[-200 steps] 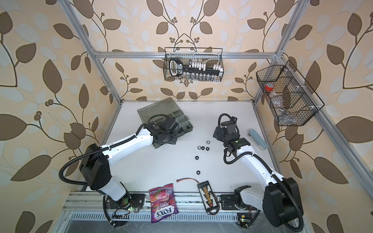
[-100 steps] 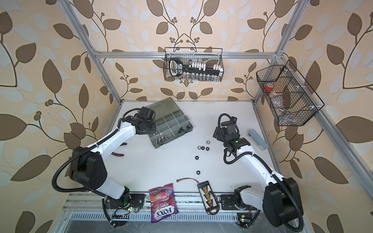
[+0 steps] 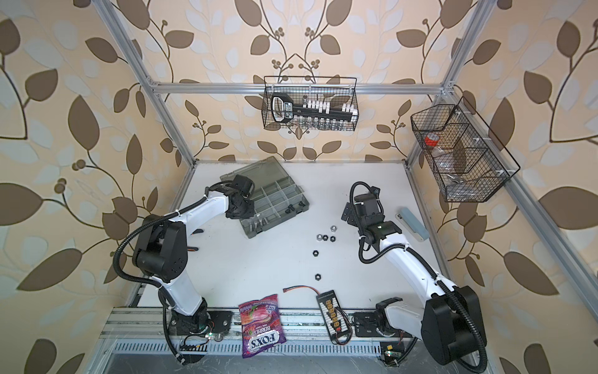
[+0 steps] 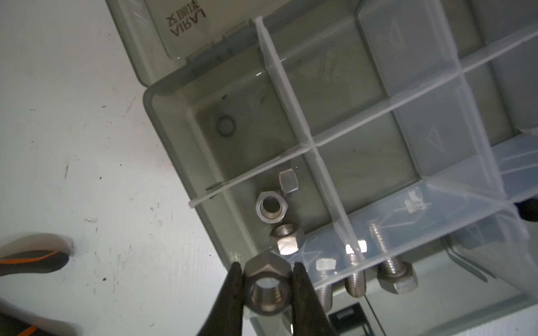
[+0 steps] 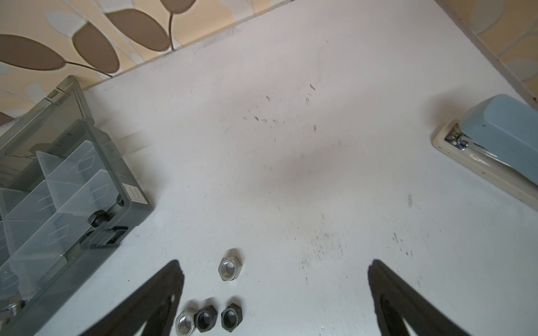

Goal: Sort the screws and nuts into containers
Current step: Place the nut into the container.

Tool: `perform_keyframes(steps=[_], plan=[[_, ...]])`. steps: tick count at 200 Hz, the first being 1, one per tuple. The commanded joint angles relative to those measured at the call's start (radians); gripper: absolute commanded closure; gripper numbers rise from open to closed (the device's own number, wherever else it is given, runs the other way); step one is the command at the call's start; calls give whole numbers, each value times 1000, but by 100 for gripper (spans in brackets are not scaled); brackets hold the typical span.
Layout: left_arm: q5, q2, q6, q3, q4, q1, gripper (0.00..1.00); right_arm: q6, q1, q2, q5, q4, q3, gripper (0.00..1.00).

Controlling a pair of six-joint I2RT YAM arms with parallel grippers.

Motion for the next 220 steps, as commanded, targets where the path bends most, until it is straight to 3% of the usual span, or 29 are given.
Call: perform_keyframes(steps=[1,58,115,180,220], plan=[[-1,10,33,62,18,19,92,-5,-5,-25,14,-17,21,0],[12,60,36,85,18,24,88,-4,-5,-33,18,-20,21,0],[24,42,32,73,18,24,60,-5,-5,-38,20,-21,22,0],[74,-74,9,67,-5,12,53,-5,-5,-41,24,-22,6,0],[70,-153,-28,62,-16,-79,48,-3,-5,-32,3,-22,-1,0]])
